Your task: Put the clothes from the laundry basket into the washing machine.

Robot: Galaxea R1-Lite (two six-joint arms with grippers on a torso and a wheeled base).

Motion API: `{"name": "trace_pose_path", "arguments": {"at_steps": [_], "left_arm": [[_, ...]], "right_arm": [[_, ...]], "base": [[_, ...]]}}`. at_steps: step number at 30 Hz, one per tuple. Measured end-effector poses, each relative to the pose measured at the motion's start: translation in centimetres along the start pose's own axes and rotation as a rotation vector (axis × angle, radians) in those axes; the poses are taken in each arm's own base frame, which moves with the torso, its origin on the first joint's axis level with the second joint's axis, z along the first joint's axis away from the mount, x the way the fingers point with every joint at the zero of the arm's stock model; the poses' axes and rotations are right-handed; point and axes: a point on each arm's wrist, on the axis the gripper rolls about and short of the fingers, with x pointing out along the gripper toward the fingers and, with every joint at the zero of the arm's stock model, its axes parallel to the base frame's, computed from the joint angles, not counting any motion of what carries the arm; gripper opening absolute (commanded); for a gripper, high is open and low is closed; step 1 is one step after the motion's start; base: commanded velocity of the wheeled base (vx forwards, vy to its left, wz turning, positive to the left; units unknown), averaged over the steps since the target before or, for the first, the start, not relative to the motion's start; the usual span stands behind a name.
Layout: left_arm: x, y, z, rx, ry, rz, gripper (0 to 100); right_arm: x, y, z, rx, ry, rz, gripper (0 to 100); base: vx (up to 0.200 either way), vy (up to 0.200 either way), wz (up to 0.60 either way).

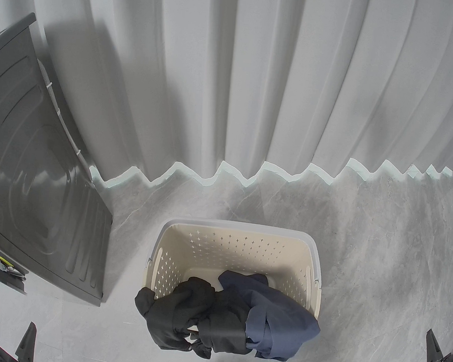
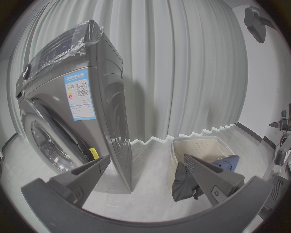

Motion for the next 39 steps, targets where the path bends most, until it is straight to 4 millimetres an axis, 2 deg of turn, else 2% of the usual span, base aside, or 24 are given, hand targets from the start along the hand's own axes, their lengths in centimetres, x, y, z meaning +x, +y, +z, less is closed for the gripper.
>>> {"name": "trace_pose_path", "arguments": {"at_steps": [13,25,39], "left_arm": [[0.00,0.00,0.00,0.000,0.000,0.001,100],[0.00,0.00,0.00,0.000,0.000,0.000,100],[0.00,-0.02,0.00,-0.009,0.000,-0.009,100]], "right_arm": [[0.00,0.00,0.00,0.000,0.000,0.000,100],[0.00,0.00,0.00,0.000,0.000,0.000,100],[0.00,0.00,0.00,0.000,0.000,0.001,100]], "base": [[-0.200,0.000,0.00],[0.000,0.000,0.00],[0.000,0.200,0.00]]}}
